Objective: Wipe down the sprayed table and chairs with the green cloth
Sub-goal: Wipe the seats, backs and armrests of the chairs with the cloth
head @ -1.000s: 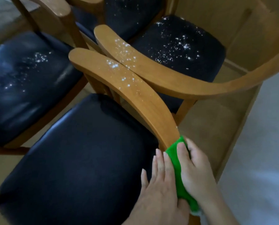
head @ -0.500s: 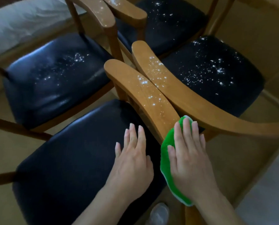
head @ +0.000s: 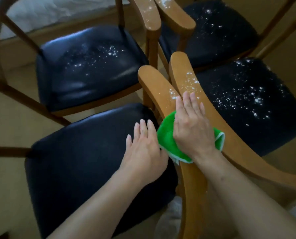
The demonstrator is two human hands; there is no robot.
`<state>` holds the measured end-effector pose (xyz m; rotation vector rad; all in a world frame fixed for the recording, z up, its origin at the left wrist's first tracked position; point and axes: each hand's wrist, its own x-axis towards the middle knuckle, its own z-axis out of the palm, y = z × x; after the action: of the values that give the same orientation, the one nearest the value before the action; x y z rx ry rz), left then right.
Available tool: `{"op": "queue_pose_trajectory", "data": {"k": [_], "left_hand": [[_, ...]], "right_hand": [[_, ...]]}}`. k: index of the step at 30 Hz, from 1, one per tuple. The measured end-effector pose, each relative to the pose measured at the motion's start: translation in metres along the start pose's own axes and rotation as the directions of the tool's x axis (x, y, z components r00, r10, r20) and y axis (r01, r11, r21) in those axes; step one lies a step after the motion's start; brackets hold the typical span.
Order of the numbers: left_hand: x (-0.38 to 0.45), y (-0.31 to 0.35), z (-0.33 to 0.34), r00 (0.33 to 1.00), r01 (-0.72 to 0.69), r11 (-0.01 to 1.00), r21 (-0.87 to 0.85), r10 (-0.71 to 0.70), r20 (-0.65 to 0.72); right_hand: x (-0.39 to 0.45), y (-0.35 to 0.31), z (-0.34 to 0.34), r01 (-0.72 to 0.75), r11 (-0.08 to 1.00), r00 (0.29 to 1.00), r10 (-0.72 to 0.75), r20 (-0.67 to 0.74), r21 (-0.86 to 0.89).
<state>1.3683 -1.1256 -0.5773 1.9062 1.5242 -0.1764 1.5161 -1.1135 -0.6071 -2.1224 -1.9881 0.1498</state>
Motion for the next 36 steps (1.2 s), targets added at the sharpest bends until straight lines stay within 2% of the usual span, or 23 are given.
{"op": "queue_pose_trajectory", "data": {"k": [3, 5, 9, 11, 14, 17, 20, 22, 25, 30, 32, 36], "left_hand": [[0.003, 0.016, 0.003, 0.993, 0.100, 0.994, -0.042, -0.103, -0.052], [-0.005, 0.027, 0.008, 0.983, 0.177, 0.982, -0.059, -0.180, -0.046], [-0.027, 0.053, 0.025, 0.940, 0.336, 0.934, -0.119, -0.341, -0.029], [-0.036, 0.068, 0.037, 0.926, 0.373, 0.911, -0.177, -0.378, 0.003], [-0.040, 0.082, 0.055, 0.922, 0.382, 0.882, -0.276, -0.382, 0.057], [-0.027, 0.091, 0.067, 0.918, 0.378, 0.846, -0.376, -0.395, 0.032], [-0.012, 0.099, 0.075, 0.880, 0.354, 0.786, -0.507, -0.463, -0.103], [-0.010, 0.101, 0.079, 0.832, 0.319, 0.759, -0.568, -0.511, -0.216], [-0.005, 0.099, 0.086, 0.817, 0.323, 0.780, -0.537, -0.516, -0.258], [-0.003, 0.100, 0.089, 0.806, 0.385, 0.786, -0.483, -0.541, -0.239], [-0.004, 0.102, 0.088, 0.780, 0.405, 0.773, -0.489, -0.571, -0.255], [-0.004, 0.105, 0.086, 0.757, 0.434, 0.766, -0.474, -0.596, -0.268]], "right_hand": [[0.003, 0.013, -0.006, 0.011, 0.991, 0.996, 0.001, -0.084, 0.134], [-0.012, 0.022, -0.013, 0.076, 0.978, 0.994, -0.059, -0.088, 0.196], [-0.037, 0.040, -0.017, 0.256, 0.958, 0.959, -0.269, 0.090, 0.127], [-0.027, 0.047, -0.018, 0.302, 0.949, 0.944, -0.311, 0.109, 0.088], [0.005, 0.051, -0.017, 0.324, 0.945, 0.942, -0.326, 0.081, 0.030], [0.024, 0.050, -0.019, 0.273, 0.961, 0.957, -0.277, 0.085, 0.052], [0.022, 0.047, -0.018, 0.220, 0.973, 0.965, -0.227, 0.130, 0.063], [0.023, 0.046, -0.017, 0.258, 0.966, 0.950, -0.257, 0.176, 0.018], [0.024, 0.048, -0.019, 0.340, 0.940, 0.921, -0.324, 0.217, -0.040], [0.018, 0.061, -0.018, 0.580, 0.811, 0.798, -0.550, 0.248, -0.068], [0.035, 0.062, -0.015, 0.615, 0.786, 0.773, -0.583, 0.251, -0.069], [0.064, 0.050, -0.013, 0.614, 0.788, 0.767, -0.578, 0.278, -0.055]]}}
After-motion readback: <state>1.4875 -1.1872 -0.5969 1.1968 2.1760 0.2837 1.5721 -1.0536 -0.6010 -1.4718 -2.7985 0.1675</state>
